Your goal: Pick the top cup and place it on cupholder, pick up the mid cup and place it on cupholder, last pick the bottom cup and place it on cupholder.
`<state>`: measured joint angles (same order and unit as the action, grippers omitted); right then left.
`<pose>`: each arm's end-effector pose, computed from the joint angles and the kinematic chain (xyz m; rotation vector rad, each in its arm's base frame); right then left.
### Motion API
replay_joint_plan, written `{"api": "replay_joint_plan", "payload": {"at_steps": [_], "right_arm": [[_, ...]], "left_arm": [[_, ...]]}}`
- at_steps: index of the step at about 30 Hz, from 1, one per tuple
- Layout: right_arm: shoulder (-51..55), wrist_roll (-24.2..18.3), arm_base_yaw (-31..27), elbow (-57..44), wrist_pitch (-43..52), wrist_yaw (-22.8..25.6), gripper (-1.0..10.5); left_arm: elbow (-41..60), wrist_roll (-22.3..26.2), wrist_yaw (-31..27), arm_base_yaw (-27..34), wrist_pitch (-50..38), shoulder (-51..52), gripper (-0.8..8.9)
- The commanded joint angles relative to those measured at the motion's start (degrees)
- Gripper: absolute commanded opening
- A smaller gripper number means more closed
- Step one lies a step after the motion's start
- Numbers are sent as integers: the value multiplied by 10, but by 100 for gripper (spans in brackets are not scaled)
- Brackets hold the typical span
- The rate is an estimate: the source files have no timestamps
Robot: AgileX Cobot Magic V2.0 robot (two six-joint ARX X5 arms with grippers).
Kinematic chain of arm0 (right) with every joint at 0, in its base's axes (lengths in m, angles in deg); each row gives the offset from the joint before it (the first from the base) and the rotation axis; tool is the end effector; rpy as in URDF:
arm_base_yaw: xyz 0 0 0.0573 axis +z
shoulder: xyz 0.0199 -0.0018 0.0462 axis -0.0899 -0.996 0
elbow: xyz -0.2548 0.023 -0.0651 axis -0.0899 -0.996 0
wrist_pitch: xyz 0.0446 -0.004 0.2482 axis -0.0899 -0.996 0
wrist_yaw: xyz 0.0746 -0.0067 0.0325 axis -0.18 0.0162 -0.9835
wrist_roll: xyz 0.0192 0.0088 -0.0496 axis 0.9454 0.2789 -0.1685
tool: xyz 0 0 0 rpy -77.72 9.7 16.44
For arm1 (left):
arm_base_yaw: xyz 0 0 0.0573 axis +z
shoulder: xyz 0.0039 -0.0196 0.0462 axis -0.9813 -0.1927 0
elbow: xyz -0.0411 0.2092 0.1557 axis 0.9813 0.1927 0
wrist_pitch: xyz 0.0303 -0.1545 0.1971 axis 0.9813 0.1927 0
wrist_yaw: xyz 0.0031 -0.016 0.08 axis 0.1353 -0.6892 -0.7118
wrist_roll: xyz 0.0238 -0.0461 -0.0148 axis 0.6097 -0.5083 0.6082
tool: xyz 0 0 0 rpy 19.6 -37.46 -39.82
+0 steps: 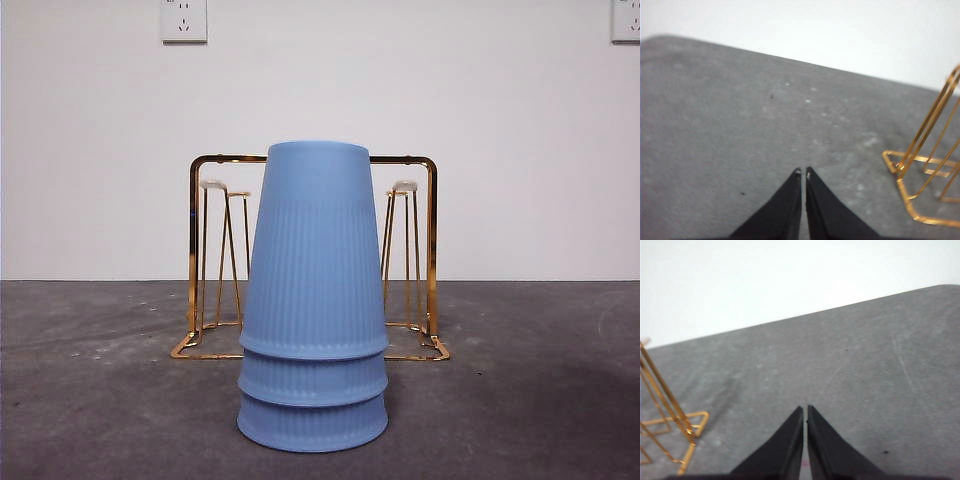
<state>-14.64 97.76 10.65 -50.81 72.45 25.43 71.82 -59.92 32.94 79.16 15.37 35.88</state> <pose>0.0966 0.0072 0.1618 0.2781 0.0622 0.0147 0.0952 -0.0011 0.1606 -0.2481 0.1217 -0.0317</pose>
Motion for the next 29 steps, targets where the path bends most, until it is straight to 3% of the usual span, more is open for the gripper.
{"api": "replay_joint_plan", "payload": {"at_steps": [1,4,8,19,22,29], "right_arm": [[2,32,0,-1,10,-19,6],[2,34,0,-1,17,-43,6],[2,71,0,5,18,-45,6],[-16,84,0,118,-17,-76,6],[-43,72,0,166,-45,-98,6],[-151,10,0,278,-137,-187,6]], "left_arm": [[4,-73,1,1,-7,1,7],[1,-126,1,1,-7,1,7],[-11,-165,3,1,-9,1,7],[-113,-186,42,1,4,-28,9],[-160,-168,63,1,30,-60,9],[-290,-41,149,1,154,-172,9]]}}
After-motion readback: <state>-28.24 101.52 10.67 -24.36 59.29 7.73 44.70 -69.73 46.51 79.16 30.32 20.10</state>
